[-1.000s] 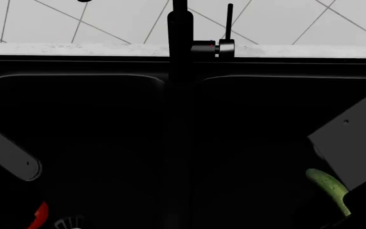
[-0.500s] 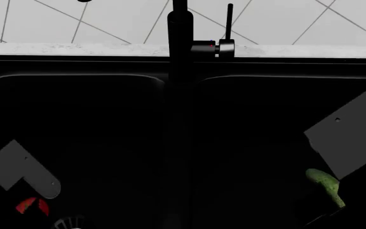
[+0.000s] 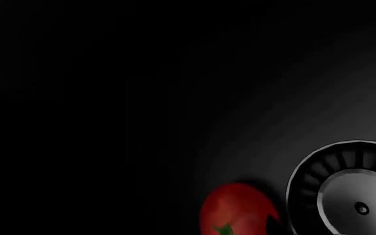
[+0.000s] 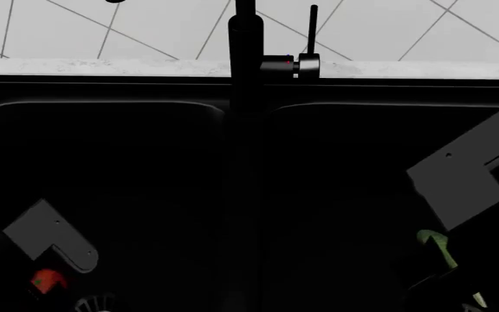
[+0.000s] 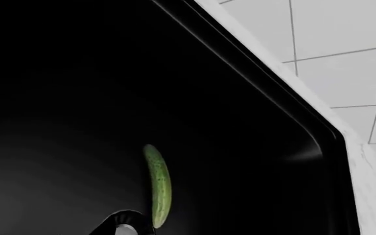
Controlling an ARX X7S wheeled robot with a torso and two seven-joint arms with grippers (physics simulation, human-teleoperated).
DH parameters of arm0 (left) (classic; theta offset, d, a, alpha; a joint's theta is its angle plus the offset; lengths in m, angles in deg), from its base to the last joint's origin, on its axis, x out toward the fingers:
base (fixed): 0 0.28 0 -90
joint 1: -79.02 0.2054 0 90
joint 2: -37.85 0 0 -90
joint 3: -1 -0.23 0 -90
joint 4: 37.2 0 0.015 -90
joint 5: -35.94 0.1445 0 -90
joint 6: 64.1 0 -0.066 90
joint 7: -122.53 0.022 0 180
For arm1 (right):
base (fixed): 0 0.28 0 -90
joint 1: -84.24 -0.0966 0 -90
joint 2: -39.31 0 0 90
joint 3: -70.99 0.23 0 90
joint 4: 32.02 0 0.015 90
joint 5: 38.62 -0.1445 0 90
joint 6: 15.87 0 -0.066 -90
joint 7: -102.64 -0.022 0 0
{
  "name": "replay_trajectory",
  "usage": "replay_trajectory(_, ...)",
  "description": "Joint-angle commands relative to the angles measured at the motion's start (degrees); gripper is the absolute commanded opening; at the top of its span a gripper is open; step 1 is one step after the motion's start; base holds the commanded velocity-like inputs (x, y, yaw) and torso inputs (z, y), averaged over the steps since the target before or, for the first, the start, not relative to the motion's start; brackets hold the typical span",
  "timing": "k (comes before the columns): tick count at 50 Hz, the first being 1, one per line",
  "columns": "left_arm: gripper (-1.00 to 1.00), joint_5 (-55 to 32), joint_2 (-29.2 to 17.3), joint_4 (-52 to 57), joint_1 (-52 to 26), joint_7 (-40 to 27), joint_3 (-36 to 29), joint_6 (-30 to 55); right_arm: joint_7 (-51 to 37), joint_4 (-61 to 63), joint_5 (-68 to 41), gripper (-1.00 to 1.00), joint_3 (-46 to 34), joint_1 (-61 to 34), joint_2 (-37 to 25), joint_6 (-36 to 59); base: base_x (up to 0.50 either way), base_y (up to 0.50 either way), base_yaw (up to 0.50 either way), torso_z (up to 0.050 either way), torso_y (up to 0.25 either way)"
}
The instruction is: Pick the vegetables from the sink and place them on the cutting board.
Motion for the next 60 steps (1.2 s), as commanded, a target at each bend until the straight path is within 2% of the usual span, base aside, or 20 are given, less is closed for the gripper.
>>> replay_trajectory(1, 1.00, 0.8, 2.7, -5.2, -0.2, 1.6, -2.0, -3.9, 0.1, 0.4, 0.6, 1.00, -0.9, 0.0, 0.1, -0.1, 0.00, 0.00, 0.00, 0.000, 0.000)
replay_trajectory(10, 1.00, -0.2, 2.3, -3.9, 1.5, 1.5, -1.7, -3.5, 0.5, 0.5, 0.8, 1.00, -1.5, -0.3, 0.2, -0.2, 0.00, 0.00, 0.00, 0.000, 0.000)
replay_trajectory(33, 1.00, 2.6, 5.7, -18.7, 2.4, 2.8, -3.7, -11.4, 1.5, 0.5, 2.6, 1.00, -3.2, 0.6, 0.4, -1.9, 0.00, 0.00, 0.00, 0.000, 0.000)
replay_trajectory(50, 1.00, 2.5, 6.1, -20.7, 4.0, 2.0, -3.6, -11.2, 1.7, 0.8, 3.1, 1.00, -3.9, 1.5, -0.1, -3.1, 0.00, 0.00, 0.00, -0.003, -0.005)
replay_trajectory(51, -1.00, 2.7, 6.0, -20.6, 4.2, 1.9, -3.9, -11.3, 1.6, 0.8, 3.0, 1.00, -3.9, 1.5, -0.1, -3.1, 0.02, 0.00, 0.00, -0.011, -0.010)
replay_trajectory(60, -1.00, 2.7, 5.8, -20.1, 4.1, 1.7, -3.9, -11.0, 1.3, 1.0, 2.6, 1.00, -3.9, 1.1, -0.5, -3.2, 0.00, 0.00, 0.00, -0.002, -0.006)
